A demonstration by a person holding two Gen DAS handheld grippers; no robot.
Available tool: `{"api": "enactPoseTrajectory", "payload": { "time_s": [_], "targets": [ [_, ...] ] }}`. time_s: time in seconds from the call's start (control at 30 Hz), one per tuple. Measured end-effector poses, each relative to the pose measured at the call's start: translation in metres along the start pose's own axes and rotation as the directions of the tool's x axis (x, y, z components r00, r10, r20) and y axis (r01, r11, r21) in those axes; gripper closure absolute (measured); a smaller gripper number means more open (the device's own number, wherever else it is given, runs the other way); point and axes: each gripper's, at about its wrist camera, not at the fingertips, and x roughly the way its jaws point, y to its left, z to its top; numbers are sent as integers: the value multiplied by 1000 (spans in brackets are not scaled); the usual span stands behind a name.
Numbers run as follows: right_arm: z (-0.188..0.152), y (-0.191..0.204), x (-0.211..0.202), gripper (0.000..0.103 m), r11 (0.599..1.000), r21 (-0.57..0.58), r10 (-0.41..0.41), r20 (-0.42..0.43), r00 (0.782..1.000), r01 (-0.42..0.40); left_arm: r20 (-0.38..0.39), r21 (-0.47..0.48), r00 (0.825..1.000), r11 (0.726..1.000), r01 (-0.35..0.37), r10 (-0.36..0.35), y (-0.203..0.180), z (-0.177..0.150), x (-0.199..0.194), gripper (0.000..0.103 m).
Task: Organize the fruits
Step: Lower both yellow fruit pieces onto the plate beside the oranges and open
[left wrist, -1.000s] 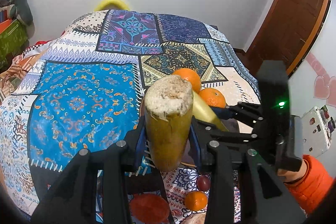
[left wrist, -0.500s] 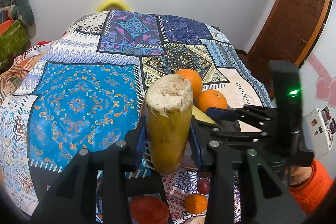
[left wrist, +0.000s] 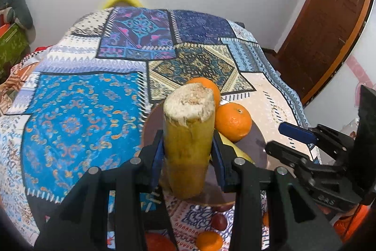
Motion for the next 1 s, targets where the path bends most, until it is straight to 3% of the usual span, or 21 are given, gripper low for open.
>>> {"api": "enactPoseTrajectory", "payload": {
  "time_s": [0.07,0.33,0.7,1.0],
  "targets": [
    [-2,-6,-1,61,1000,10,13,-3,1000,-13,-24,17,1000,1000,-6,7,-7,1,12,66],
    [-18,-24,-8,61,999,34,11,5,1000,-11,2,124,995,987,-102,103,-34,8,35,65],
    [-28,-35,-6,61,998,65,25,-1,1000,-25,-73,79,993,993,-83,89,-30,5,54,55],
    [-33,-34,-15,61,997,78,19,-3,1000,-19,-44,86,996,994,-71,75,-36,-1,25,54]
  ]
}}
